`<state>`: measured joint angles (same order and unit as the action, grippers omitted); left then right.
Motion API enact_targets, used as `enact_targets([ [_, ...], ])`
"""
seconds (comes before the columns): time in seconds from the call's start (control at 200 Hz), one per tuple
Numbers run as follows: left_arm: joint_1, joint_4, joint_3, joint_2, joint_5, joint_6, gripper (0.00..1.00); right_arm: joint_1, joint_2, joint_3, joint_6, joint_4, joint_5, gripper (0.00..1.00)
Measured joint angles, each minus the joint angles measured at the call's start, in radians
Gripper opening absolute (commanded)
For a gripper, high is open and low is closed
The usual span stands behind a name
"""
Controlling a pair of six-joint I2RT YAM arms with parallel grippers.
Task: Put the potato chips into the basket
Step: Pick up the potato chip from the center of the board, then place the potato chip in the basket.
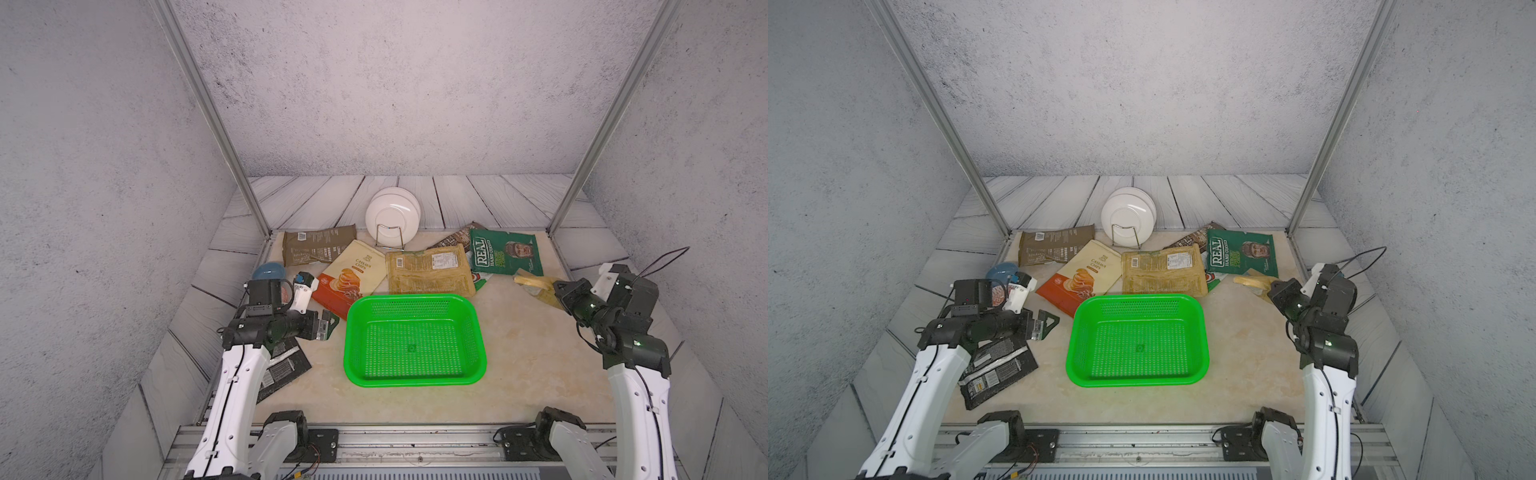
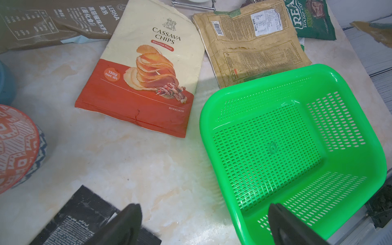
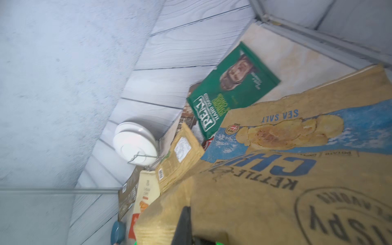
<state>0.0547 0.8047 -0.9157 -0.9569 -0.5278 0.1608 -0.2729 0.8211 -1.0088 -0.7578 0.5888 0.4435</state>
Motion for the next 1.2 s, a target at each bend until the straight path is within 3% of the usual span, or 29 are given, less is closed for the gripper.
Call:
enact_targets([
  [0.11,0.000,0.000,0.000,0.000,0.000,0.000,1.00,0.088,0.016,-0.067,0.013,0.005,0.062,0.00],
  [0.265,0.000,0.000,0.000,0.000,0.005,0.000,1.00,0.298,0.076,-0.159,0.058,0.006,0.117,0.00],
  [0.555,0.000,-0.001,0.000,0.000,0.008,0.000,1.00,0.587,0.194,-0.192,0.204,0.010,0.239,0.00],
  [0.961,0.000,0.000,0.000,0.000,0.008,0.000,1.00,0.852,0.411,-0.292,0.509,0.171,0.344,0.00],
  [1.201,0.000,0.000,0.000,0.000,0.007,0.000,1.00,0.877,0.517,-0.331,0.681,0.257,0.410,0.00],
])
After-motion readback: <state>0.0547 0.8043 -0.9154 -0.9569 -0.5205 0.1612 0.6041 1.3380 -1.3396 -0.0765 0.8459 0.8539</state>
